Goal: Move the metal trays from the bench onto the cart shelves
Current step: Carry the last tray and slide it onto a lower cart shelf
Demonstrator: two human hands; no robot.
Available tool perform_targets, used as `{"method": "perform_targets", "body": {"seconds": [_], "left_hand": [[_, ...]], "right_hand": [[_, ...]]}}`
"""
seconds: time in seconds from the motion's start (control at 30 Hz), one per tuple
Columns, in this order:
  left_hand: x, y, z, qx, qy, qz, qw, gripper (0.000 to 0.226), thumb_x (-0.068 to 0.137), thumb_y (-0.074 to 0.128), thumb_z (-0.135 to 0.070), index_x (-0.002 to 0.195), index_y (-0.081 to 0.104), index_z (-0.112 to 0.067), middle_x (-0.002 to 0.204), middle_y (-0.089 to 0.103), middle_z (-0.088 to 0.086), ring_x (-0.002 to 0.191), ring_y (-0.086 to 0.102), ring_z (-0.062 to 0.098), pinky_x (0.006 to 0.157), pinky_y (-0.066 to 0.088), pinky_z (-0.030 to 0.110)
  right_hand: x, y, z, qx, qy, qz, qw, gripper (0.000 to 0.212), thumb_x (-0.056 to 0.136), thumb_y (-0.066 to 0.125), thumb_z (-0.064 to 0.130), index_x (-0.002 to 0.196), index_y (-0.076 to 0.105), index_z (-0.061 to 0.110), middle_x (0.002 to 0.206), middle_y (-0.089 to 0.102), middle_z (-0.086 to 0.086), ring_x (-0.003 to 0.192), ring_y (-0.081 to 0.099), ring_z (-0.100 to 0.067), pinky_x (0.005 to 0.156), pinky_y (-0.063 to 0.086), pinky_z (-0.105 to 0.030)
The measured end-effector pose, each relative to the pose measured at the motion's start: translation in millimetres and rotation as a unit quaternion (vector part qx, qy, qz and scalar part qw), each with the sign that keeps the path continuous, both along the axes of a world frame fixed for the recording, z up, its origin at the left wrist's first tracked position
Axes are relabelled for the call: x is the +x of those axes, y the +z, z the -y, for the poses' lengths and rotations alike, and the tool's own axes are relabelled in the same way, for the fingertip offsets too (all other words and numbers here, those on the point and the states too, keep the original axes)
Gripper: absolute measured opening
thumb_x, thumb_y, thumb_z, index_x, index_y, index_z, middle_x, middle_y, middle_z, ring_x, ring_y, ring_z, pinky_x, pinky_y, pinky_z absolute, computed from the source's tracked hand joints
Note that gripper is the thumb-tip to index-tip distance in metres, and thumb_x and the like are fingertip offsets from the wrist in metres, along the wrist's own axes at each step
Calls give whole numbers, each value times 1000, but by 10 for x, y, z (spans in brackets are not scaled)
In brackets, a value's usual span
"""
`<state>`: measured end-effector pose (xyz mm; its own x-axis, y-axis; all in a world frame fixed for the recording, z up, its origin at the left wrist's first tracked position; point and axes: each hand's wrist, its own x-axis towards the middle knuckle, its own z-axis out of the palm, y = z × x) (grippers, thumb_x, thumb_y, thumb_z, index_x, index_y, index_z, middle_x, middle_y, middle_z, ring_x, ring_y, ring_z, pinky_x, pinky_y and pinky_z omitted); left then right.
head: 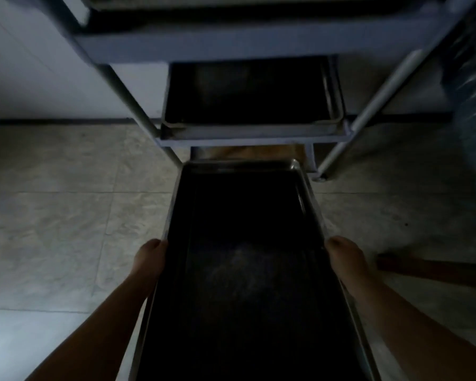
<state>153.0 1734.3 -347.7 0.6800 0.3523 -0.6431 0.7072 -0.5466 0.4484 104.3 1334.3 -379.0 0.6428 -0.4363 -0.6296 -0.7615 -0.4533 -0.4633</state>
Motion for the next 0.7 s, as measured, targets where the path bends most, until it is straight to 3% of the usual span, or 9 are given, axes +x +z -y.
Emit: {"method": "perform_targets", "body": {"seconds": [0.17, 0.3, 0.43, 0.53, 0.63, 0.7], "left_hand": [[835, -1556, 124, 5, -12, 42, 999, 31, 97, 50, -27, 83, 65, -3, 83, 67, 22, 81, 64, 36, 67, 45, 40], [1570, -2805, 150, -32, -5, 73, 997, 33, 95, 53, -34, 77, 64, -9, 77, 66, 17, 77, 64, 36, 69, 49, 43], [2195, -3632, 153, -45, -10, 105, 993, 32, 96, 51, -34, 73, 62, -15, 75, 65, 14, 82, 64, 35, 66, 46, 40], [2664, -4071, 122, -71, -3, 138, 988, 32, 101, 47, -26, 91, 69, -4, 93, 67, 26, 97, 64, 42, 70, 40, 33], [2985, -4364, 104, -104, -4, 163, 981, 40, 102, 41, -24, 107, 65, 8, 106, 61, 36, 106, 60, 48, 79, 44, 42], [3136, -4504, 130, -115, 19, 169, 979, 44, 101, 42, -25, 120, 61, 9, 121, 61, 35, 115, 57, 48, 91, 46, 43]], "right_hand": [[811, -1447, 92, -23, -2, 53, 998, 29, 93, 47, 20, 71, 57, 4, 68, 55, -9, 68, 52, -26, 57, 36, -31], [1489, -2663, 184, -33, -9, 93, 995, 30, 95, 49, 23, 78, 60, 0, 76, 58, -16, 65, 48, -21, 53, 30, -32], [2170, -3514, 244, -46, 4, 123, 991, 25, 97, 49, 29, 96, 67, 12, 87, 57, -8, 82, 52, -23, 70, 33, -28], [2702, -3949, 298, -54, 34, 144, 988, 26, 97, 48, 28, 99, 65, 9, 87, 57, -10, 79, 52, -24, 72, 40, -33], [3141, -4197, 264, -58, 35, 172, 983, 22, 97, 48, 25, 86, 62, 12, 75, 55, -10, 63, 48, -20, 55, 34, -27], [3361, -4322, 277, -53, 37, 188, 980, 26, 98, 47, 23, 77, 57, 11, 68, 50, -8, 65, 47, -22, 53, 31, -28]]}}
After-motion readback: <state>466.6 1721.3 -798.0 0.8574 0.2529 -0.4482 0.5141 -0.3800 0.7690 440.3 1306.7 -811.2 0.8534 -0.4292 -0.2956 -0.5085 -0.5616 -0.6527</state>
